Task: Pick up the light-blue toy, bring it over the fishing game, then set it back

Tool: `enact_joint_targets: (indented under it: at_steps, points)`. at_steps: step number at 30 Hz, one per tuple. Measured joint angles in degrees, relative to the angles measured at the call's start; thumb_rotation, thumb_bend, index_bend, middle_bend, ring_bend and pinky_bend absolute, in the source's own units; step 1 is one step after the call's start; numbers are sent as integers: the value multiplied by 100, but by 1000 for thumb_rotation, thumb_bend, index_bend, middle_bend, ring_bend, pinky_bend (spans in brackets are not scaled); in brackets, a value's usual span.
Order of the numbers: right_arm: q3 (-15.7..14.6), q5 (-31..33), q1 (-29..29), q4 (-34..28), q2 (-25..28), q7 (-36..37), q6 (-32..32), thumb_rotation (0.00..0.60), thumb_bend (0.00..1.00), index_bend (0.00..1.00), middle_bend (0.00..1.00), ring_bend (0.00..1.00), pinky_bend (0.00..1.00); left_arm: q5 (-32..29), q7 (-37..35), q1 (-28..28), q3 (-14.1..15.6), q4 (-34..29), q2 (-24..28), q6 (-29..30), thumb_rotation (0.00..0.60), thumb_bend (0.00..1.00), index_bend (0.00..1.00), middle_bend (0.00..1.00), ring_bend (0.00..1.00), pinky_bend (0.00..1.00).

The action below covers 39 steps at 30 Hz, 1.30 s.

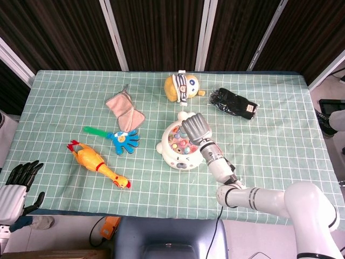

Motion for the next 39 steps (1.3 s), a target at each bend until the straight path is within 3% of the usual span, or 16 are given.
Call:
enact_joint_targets:
  at_steps: [13, 18, 23, 30, 35, 39]
  points:
    - [65, 86, 244, 969, -657, 16, -445, 600, 530, 1000, 694, 731, 855, -64, -66, -15, -8, 4, 36, -72, 600, 414, 51, 30, 0, 24]
    - [84, 121, 288, 1000, -725, -48, -465, 600, 530, 1000, 694, 731, 855, -46, -121, -2, -9, 13, 51, -36, 600, 414, 51, 30, 0, 24]
    - [122, 37, 201, 682, -490, 43, -317, 600, 530, 1000, 694, 731, 855, -9, -115, 2, 7, 19, 46, -27, 600, 413, 51, 30, 0, 24]
    - [64, -283, -173, -332, 316, 280, 110, 600, 530, 1000, 694, 731, 856, 19, -11, -11, 24, -3, 17, -53, 600, 413, 51, 30, 0, 24]
    - [-175, -770, -764, -1326, 1173, 716, 510, 600, 529, 1000, 694, 730, 857, 86, 89, -29, 58, -22, -12, -84, 600, 414, 51, 30, 0, 23]
    - [-507, -1432, -1366, -1660, 1637, 1334, 890, 600, 529, 1000, 694, 728, 858, 121, 122, -43, 80, -31, -27, -104, 600, 414, 50, 30, 0, 24]
